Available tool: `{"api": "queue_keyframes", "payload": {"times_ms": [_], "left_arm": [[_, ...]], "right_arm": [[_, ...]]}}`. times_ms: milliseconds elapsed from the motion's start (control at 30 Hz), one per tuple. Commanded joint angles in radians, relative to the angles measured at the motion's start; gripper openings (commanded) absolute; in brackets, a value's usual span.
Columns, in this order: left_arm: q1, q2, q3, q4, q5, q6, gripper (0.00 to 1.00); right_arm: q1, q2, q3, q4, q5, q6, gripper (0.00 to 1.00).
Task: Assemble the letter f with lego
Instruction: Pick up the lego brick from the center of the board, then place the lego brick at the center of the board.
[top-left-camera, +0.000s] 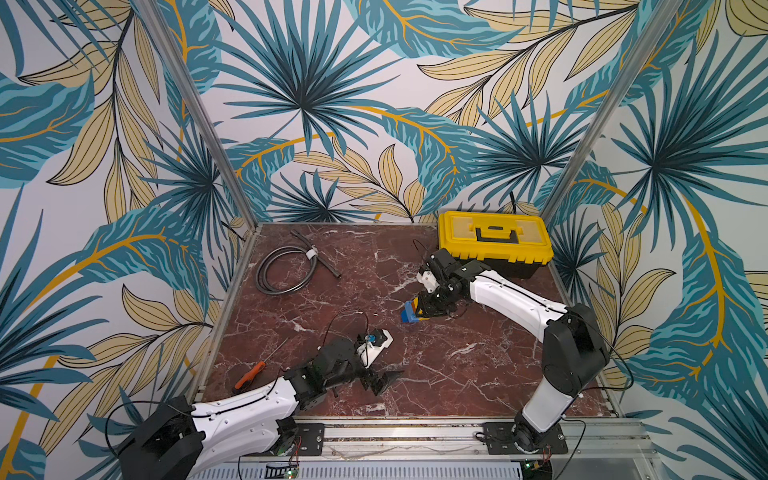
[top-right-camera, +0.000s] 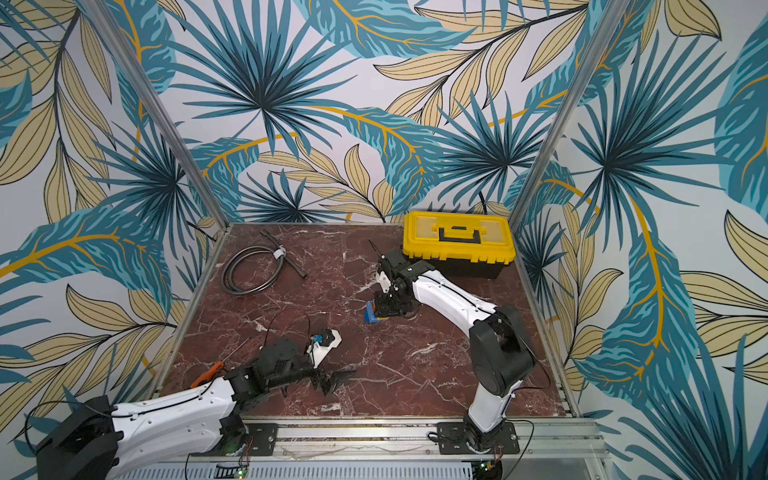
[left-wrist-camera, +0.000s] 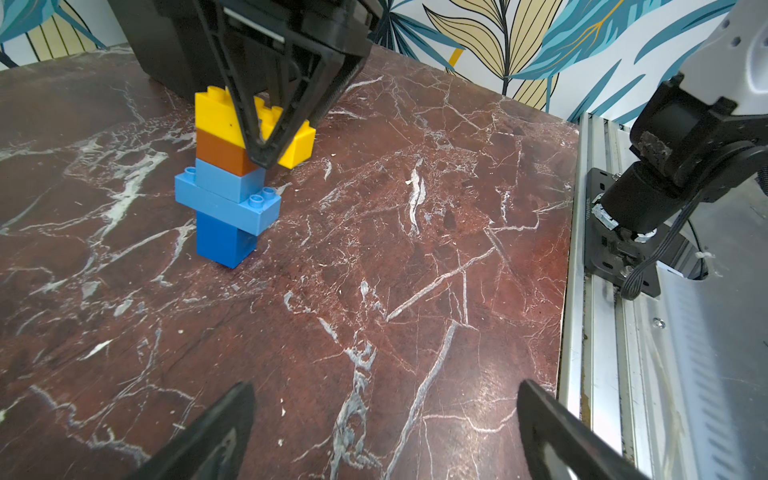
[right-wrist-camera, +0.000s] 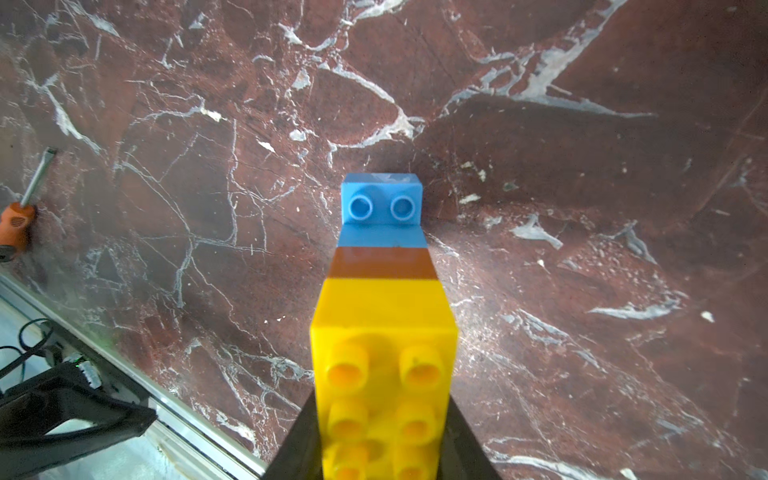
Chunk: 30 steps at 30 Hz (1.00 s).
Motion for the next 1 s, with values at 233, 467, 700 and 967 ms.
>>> {"api": "queue_keyframes", "payload": {"times_ms": [233,467,700,967], "left_arm": [[-0.004,-0.006,0.006,0.010,-0.001,-0.013,0.99],[-0.003,-0.001,0.013,0.010,-0.006,-0.022,0.99],[-0.003,0.006,0.020,0.010,-0.005,-0.030,0.99],[-0.004,0.051,0.042,0.010,0.007,-0.028,0.99]], "right_arm": [[-0.060,-0.065,-0.165,0.184,-0.126,0.034,0.34],[-0.092,-0.063,-0.247,0.284,-0.193,0.047,0.37],[-0.121,-0.048,-0.302,0.361,-0.228,0.064,0.39],[-0.138,-0.013,-0.323,0.407,-0.247,0.074,0.45]]}}
